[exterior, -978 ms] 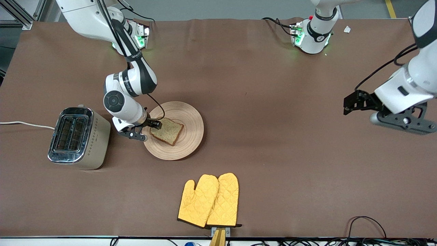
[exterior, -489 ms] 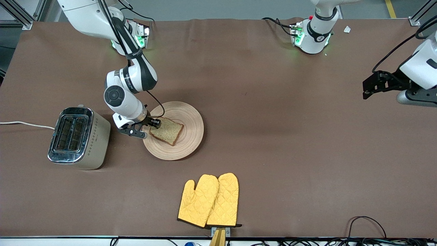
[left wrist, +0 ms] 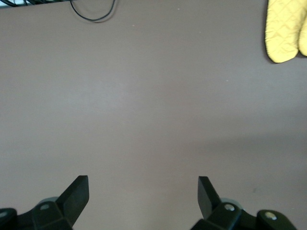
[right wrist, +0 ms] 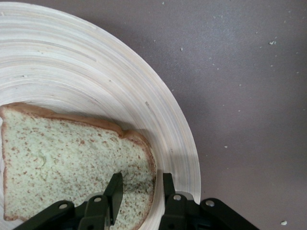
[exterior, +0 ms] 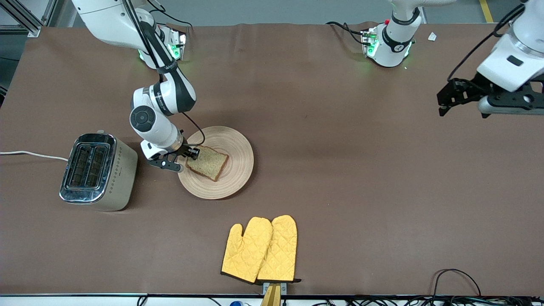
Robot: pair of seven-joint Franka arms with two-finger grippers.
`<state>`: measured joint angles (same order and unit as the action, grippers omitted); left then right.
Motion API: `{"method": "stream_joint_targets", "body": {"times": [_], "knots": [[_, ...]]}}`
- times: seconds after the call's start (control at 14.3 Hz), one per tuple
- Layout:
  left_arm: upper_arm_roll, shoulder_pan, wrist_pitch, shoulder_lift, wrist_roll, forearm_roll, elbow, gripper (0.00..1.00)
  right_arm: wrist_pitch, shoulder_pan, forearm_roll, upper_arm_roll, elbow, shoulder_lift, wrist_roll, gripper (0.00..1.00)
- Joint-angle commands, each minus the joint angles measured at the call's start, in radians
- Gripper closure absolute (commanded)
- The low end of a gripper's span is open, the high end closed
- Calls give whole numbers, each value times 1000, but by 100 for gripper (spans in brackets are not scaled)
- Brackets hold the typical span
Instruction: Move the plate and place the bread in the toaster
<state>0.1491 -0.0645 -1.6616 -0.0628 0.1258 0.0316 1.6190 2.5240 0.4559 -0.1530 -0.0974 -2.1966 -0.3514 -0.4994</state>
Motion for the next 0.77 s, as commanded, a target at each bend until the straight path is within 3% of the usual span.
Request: {"method": "stream_joint_targets", "body": {"times": [0.0,0.7], "knots": [[-20,-2,-46,-31,18,-55,68,0,42,7,-16,-1,-35,28,2,59],[-22,9,-36,-2,-6,-52,15,0,44,-16,-16,-1,-37,25,10,59]]}}
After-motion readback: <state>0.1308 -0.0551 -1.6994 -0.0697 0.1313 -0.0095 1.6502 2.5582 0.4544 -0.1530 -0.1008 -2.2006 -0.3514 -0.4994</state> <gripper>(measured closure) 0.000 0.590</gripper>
